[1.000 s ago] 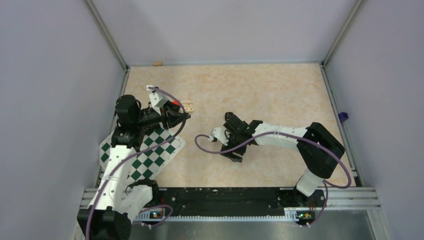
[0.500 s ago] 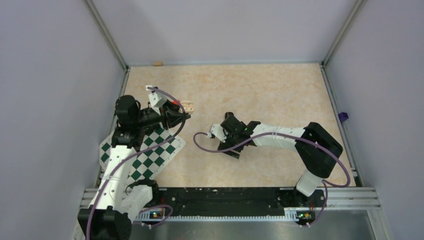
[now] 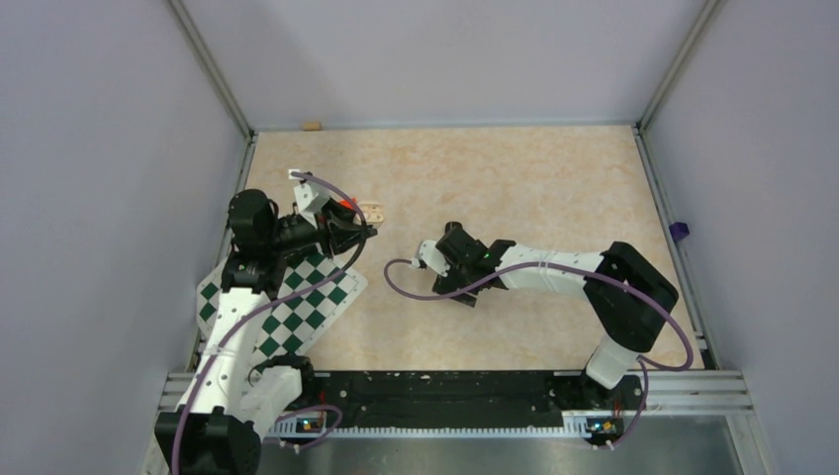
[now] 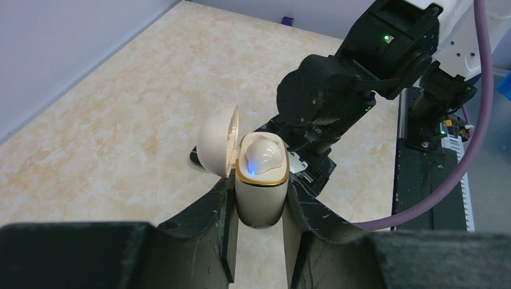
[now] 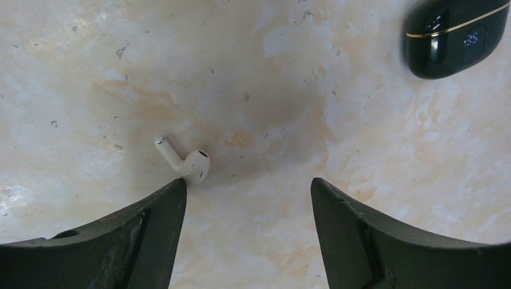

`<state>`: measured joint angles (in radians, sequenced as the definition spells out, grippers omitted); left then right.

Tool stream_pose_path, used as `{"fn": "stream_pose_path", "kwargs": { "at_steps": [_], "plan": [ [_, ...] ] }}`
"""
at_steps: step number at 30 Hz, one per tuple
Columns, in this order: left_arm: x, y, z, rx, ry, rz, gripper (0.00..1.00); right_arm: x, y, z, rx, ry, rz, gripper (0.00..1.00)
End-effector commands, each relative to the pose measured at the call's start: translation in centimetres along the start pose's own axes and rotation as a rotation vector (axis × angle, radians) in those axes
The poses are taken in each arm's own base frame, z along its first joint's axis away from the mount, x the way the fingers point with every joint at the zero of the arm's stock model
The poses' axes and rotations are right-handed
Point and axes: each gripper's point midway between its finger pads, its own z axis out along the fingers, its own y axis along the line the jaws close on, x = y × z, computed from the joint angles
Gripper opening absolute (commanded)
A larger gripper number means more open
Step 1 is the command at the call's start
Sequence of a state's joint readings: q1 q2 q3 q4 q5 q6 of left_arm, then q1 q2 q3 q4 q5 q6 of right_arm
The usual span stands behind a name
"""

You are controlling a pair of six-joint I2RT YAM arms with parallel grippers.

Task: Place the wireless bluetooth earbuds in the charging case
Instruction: Pick up the earbud from the center of the board.

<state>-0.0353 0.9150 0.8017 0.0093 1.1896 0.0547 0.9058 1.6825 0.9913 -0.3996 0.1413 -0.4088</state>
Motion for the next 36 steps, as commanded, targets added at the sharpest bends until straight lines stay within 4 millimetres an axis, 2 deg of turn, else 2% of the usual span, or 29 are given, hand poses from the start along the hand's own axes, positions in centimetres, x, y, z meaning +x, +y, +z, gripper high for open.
{"fn": "stream_pose_path", "kwargs": {
  "at_steps": [1,6,14,17,20,25,27,32,36],
  "plan": [
    [-0.8,0.0,0.0,0.014,-0.024,0.046,0.0,-0.3,-1.2,-0.2,0.071,0.01,-0.022,0.75],
    [-0.8,0.1,0.0,0.012,-0.025,0.046,0.0,-0.8,-2.1,-0.1,0.116,-0.006,0.017,0.75],
    [-0.8,0.0,0.0,0.012,-0.026,0.043,0.0,-1.2,-2.4,-0.1,0.094,-0.023,0.079,0.75],
    [-0.8,0.1,0.0,0.012,-0.026,0.042,0.0,-1.5,-2.4,-1.3,0.012,-0.033,0.119,0.74],
    [-0.8,0.1,0.0,0.012,-0.026,0.041,0.0,-2.2,-3.1,-3.1,-0.126,-0.073,0.232,0.73],
    [-0.7,0.2,0.0,0.009,-0.028,0.039,0.0,-1.8,-4.9,-4.2,-0.221,-0.067,0.379,0.7],
    [-0.7,0.2,0.0,0.008,-0.03,0.039,0.0,-1.9,-4.5,-4.1,-0.287,-0.054,0.422,0.68],
    [-0.7,0.2,-0.1,0.007,-0.032,0.04,0.0,-2.3,-1.1,-2.6,-0.494,-0.011,0.512,0.62],
    [-0.7,0.2,-0.1,0.012,-0.032,0.036,0.0,-1.5,0.0,-1.6,-0.542,0.036,0.538,0.57]
  ]
}}
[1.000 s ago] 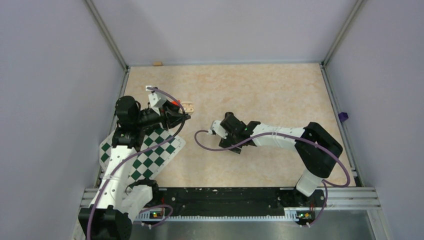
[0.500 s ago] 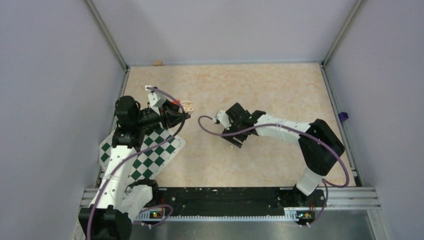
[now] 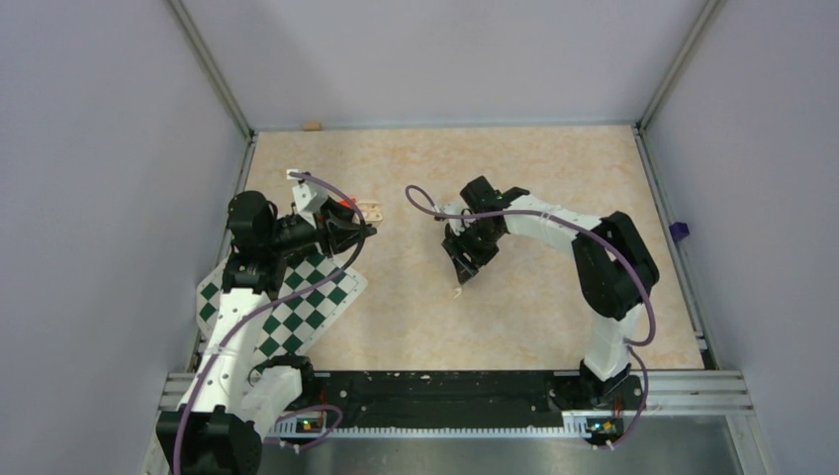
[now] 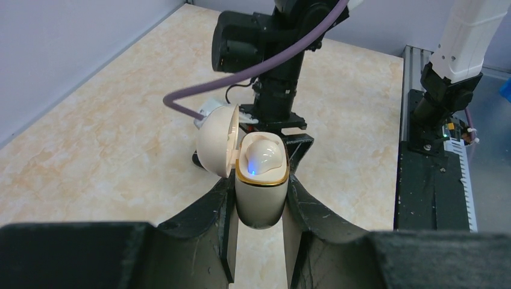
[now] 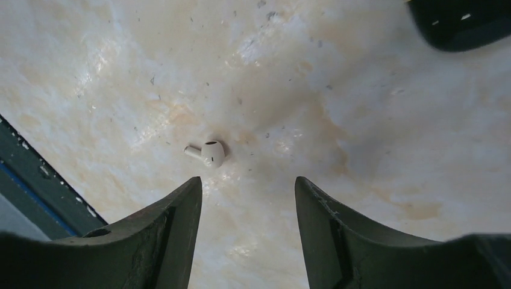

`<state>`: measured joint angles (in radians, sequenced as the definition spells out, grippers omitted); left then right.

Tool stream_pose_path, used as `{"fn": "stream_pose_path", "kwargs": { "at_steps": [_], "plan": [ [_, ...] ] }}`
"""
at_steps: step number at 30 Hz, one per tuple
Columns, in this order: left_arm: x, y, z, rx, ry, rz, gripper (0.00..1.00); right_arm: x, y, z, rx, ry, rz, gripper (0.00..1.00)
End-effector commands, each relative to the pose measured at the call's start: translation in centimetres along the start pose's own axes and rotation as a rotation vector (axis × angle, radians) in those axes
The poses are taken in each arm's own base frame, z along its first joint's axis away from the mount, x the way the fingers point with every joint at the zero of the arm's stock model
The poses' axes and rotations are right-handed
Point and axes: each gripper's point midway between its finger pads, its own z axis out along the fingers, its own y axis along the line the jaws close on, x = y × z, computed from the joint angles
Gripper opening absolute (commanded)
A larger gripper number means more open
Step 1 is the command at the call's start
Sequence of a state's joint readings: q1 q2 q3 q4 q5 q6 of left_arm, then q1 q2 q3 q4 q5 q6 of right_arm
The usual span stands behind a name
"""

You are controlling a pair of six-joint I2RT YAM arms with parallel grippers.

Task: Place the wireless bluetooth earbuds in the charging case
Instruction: Pick up the earbud from the center of the board.

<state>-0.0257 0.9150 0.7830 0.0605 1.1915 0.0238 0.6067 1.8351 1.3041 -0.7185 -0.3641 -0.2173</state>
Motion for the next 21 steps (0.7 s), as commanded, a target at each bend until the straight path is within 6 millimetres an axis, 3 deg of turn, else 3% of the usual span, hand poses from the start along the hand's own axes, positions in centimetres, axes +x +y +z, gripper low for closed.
{"fn": "stream_pose_path", "kwargs": {
  "at_steps": [1,12,21],
  "plan": [
    [-0.6,0.0,0.0,0.019,-0.02,0.036,0.0,1.1,2.3,0.9,-0.133,0.056,0.074,0.56],
    [-0.4,0.3,0.0,0.013,-0.021,0.034,0.0,2.1,2.3,3.4,-0.171,0.111,0.146,0.49],
    [-0.4,0.3,0.0,0.013,-0.023,0.037,0.0,2.2,2.1,4.3,-0.175,0.112,0.16,0.37]
  ]
}}
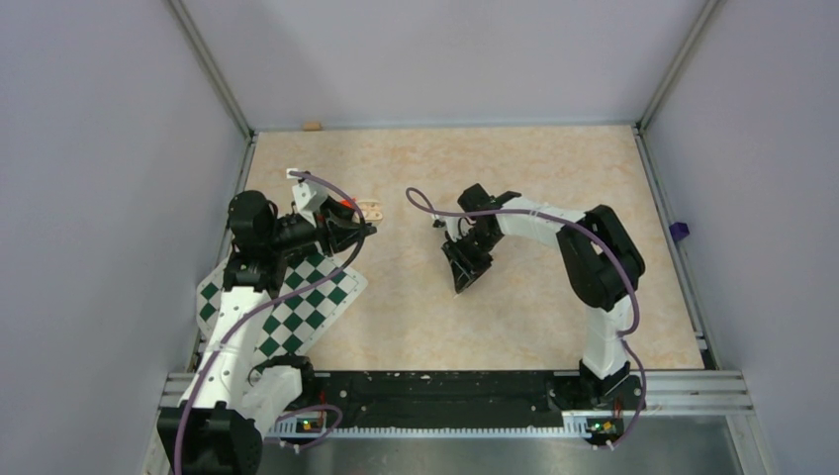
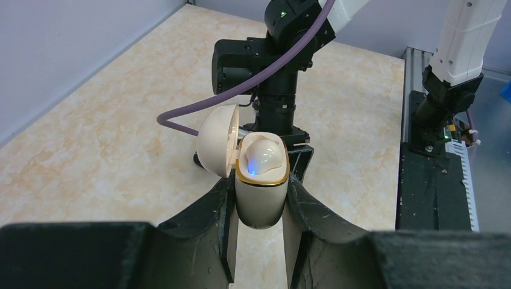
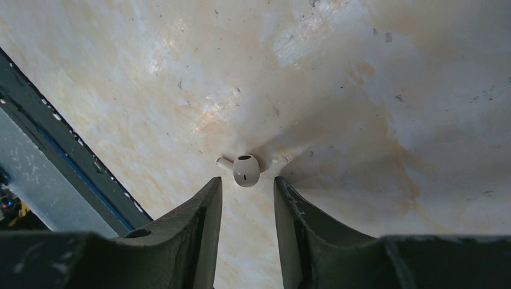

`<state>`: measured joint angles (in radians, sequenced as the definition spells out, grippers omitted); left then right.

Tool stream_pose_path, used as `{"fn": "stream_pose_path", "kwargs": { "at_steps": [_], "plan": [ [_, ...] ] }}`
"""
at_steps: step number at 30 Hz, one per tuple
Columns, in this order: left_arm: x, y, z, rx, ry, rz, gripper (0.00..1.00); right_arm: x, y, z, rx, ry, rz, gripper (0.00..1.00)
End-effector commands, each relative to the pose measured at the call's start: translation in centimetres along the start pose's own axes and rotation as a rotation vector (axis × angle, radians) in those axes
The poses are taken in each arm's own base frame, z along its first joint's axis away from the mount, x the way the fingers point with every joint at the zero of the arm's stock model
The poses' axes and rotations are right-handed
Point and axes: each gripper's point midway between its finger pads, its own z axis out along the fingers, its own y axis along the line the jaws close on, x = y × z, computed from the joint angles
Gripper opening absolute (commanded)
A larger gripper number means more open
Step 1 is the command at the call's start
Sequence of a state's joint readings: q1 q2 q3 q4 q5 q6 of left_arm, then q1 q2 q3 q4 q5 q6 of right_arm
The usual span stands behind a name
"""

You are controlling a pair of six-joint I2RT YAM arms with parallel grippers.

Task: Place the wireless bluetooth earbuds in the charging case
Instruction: Pick up the earbud from the center of the board.

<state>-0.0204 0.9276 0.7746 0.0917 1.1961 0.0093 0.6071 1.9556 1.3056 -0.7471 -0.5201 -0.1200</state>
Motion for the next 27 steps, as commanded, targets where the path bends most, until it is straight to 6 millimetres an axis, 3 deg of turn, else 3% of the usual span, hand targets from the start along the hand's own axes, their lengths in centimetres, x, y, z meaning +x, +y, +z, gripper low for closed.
{"fn": "stream_pose_path", "kwargs": {
  "at_steps": [1,14,22,27],
  "plan": [
    [-0.5,0.0,-0.1,0.014,-0.019,0.043,0.0,-0.2,-0.7,1.2,0.005,0.007,0.001,0.36],
    [-0.6,0.0,-0.1,0.013,-0.021,0.049,0.0,0.0,-0.3,2.2,0.031,0.029,-0.037,0.35],
    [-0.5,0.0,-0.1,0.014,-0.021,0.051,0.0,-0.3,-0.6,2.1,0.057,0.024,-0.058,0.17],
    [-0.4,0.1,-0.1,0.01,-0.022,0.03,0.0,-1.9,0.5,0.2,0.051,-0.053,-0.13,0.15]
  ]
}}
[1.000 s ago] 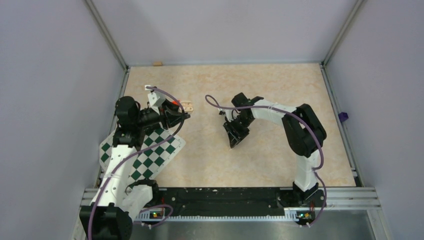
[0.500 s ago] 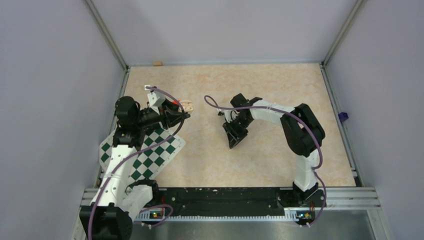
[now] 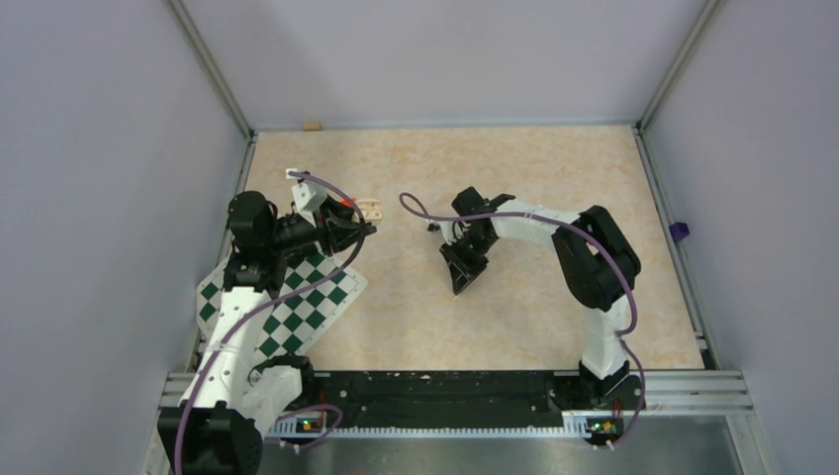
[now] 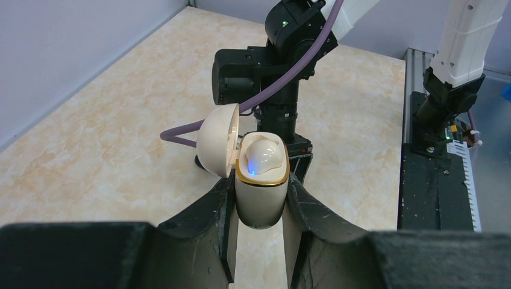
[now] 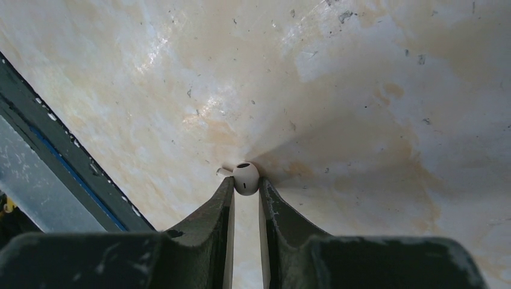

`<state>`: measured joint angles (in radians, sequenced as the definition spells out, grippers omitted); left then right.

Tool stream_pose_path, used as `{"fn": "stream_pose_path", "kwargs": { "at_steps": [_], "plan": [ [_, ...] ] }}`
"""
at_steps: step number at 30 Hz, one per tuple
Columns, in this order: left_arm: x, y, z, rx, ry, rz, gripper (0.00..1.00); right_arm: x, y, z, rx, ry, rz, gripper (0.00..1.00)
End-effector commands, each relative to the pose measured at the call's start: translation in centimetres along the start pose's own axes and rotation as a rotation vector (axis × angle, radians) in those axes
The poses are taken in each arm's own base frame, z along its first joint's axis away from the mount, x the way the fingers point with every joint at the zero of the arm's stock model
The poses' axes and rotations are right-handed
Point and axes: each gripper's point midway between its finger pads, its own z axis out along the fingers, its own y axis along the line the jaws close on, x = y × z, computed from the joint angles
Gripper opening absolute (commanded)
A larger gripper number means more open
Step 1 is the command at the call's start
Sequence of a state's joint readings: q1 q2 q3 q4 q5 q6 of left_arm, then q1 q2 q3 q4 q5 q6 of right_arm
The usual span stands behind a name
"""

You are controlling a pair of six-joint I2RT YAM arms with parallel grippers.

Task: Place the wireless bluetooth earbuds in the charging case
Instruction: Pick up the earbud from the center of the board, then place the earbud in the charging case.

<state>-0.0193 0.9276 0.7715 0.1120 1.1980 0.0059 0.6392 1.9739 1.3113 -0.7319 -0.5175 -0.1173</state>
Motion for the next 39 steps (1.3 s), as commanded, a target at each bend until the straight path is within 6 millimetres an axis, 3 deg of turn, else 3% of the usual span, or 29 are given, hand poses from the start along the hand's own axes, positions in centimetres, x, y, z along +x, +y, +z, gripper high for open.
{"fn": "stream_pose_path", "kwargs": {
  "at_steps": [1,6,17,21,24,29,33,39],
  "plan": [
    [-0.2,0.0,0.0,0.008,-0.015,0.009,0.0,-2.2,0.1,-1.5,0.059,-0.088,-0.123,0.14],
    [-0.2,0.3,0.2,0.003,-0.024,-0.021,0.0,-4.9,2.4,-6.2,0.086,-0.25,-0.244,0.14],
    [1.0,0.7,3.1,0.065,0.061,-0.031,0.0,-9.7,8.0,-23.3,0.393,-0.736,-0.59,0.12],
    [1.1,0.7,4.2,0.11,0.144,-0.027,0.0,-10.5,10.6,-27.3,0.5,-0.838,-0.705,0.12],
    [0.1,1.1,5.1,0.137,0.165,-0.015,0.0,-10.7,11.9,-28.3,0.554,-0.874,-0.758,0.12],
    [1.3,0.4,7.2,0.205,0.189,-0.049,0.0,-11.0,13.3,-28.8,0.587,-0.947,-0.792,0.12],
    [3.4,-2.1,8.6,0.295,0.18,-0.092,0.0,-10.4,13.4,-28.0,0.639,-0.979,-0.813,0.12],
    [3.6,-2.3,9.1,0.315,0.165,-0.137,0.0,-9.3,14.3,-25.6,0.598,-0.941,-0.874,0.12]
  ]
}}
